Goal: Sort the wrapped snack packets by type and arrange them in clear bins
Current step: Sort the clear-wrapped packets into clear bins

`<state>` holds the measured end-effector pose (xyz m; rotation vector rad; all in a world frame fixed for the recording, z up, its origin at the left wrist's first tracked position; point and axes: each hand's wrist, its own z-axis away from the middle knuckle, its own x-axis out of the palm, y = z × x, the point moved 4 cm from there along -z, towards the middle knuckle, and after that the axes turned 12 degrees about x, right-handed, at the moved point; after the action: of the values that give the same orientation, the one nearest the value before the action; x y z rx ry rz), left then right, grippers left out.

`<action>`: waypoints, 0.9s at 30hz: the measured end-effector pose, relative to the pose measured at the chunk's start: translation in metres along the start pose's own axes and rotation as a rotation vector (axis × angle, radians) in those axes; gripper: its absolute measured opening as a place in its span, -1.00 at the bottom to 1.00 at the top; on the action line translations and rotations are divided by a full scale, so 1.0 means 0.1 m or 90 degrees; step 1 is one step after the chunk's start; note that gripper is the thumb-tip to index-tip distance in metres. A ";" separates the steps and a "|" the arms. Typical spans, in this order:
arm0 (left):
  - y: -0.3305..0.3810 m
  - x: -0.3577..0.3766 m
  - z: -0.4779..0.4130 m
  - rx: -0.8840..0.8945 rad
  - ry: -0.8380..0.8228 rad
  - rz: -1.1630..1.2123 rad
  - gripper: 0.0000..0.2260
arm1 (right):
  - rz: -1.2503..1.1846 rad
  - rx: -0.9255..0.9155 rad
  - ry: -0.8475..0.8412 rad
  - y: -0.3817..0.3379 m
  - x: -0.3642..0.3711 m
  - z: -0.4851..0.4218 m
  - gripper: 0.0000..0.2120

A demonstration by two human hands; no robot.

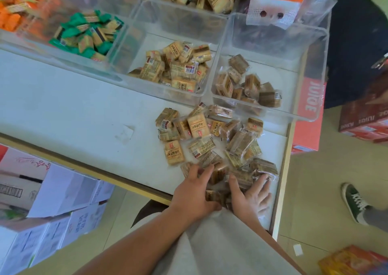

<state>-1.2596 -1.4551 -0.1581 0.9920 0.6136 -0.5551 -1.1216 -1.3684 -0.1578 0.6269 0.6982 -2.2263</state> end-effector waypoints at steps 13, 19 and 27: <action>-0.69 -0.41 0.10 -0.033 0.122 0.081 -0.25 | -0.161 -0.018 -0.216 -0.17 0.26 0.06 0.09; -0.40 -0.45 0.26 -0.028 0.227 0.084 -0.87 | -0.052 -0.106 -0.059 -0.04 -0.42 -0.03 -0.60; 0.07 -0.09 0.16 -0.119 0.089 0.007 -0.49 | 0.227 -0.280 -0.012 -0.30 -0.50 -0.60 -0.29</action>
<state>-1.2577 -1.4650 -0.1415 0.8614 0.7701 -0.4129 -1.0991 -1.2877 -0.1629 0.4632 0.9484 -1.6795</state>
